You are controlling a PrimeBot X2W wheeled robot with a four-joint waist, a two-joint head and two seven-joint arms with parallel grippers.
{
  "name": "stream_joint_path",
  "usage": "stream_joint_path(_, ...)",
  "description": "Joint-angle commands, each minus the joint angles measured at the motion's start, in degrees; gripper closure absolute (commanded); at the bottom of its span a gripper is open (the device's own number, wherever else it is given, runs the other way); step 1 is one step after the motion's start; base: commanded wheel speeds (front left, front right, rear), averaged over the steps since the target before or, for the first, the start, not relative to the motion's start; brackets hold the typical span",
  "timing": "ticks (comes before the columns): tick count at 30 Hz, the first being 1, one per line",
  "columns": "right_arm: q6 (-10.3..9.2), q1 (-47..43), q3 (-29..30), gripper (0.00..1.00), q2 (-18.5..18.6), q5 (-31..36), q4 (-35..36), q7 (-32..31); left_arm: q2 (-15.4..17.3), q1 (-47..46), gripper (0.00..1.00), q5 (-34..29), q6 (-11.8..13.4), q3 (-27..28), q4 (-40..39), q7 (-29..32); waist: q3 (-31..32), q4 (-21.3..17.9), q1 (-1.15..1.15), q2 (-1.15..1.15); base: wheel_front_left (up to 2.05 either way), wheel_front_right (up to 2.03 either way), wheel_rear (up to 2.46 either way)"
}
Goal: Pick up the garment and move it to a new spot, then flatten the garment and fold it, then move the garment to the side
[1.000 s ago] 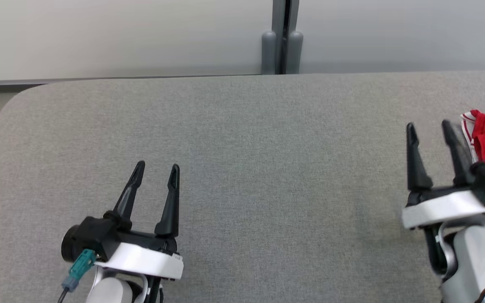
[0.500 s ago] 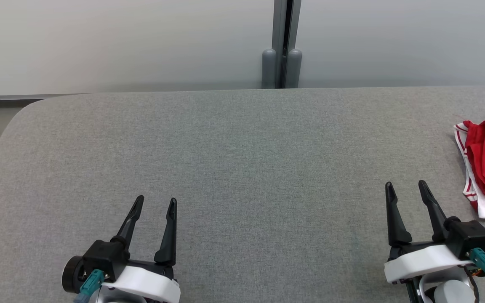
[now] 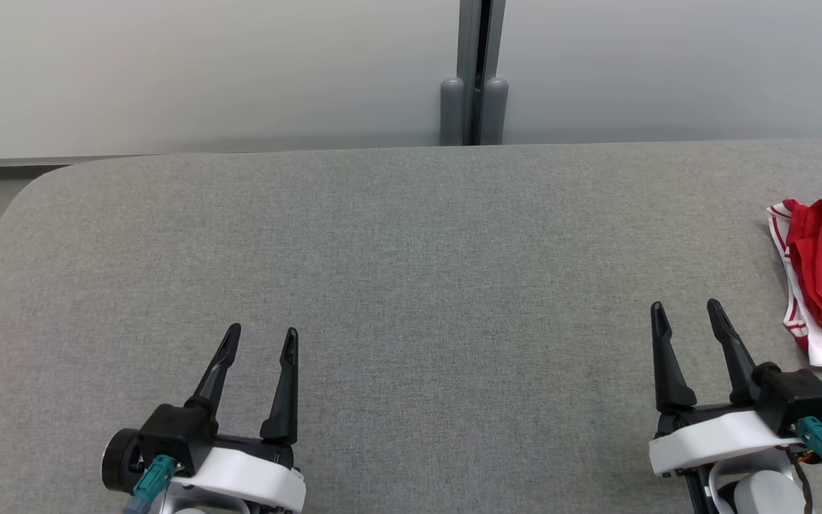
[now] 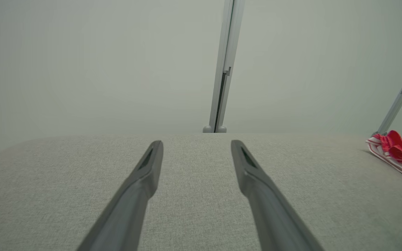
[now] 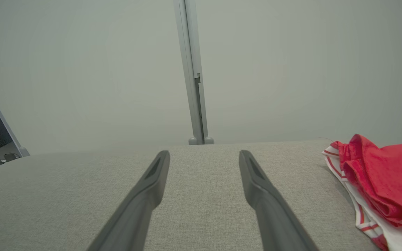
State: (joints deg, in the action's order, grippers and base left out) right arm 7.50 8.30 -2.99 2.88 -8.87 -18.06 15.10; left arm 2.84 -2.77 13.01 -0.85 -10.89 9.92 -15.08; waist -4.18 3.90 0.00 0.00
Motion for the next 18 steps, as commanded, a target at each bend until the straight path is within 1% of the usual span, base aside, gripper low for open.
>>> stream_joint_path(1,-0.01,0.16,-0.1,0.0,0.07,0.54,-0.05,0.05,0.18,-0.27,0.0,-0.3,0.5,0.37,-0.26,-0.07,-0.05,0.0,0.0,0.0,0.0,0.0,0.0)
stream_joint_path(2,-0.01,0.14,-0.15,0.0,0.07,0.6,-0.03,0.05,0.18,-0.29,0.0,0.02,0.57,0.52,-0.41,-0.07,-0.05,0.0,0.0,0.0,0.0,0.0,0.0)
stream_joint_path(4,-0.01,0.13,-0.22,0.0,0.07,0.55,0.07,0.05,0.17,-0.27,0.0,0.78,-0.36,0.72,-1.24,-0.07,-0.08,-0.03,0.0,0.0,0.0,0.0,0.0)
stream_joint_path(7,-0.01,0.18,-0.6,0.0,0.07,0.93,0.38,0.05,0.2,0.38,0.0,1.44,-0.86,1.59,-1.25,-0.07,-0.07,-0.04,0.0,0.0,0.0,0.0,0.0)
stream_joint_path(18,-0.01,-0.34,-1.06,0.0,0.08,1.17,0.72,0.05,0.18,0.55,0.0,3.68,-1.22,2.38,2.67,-0.07,0.22,-0.03,0.0,0.0,0.0,0.0,0.0)
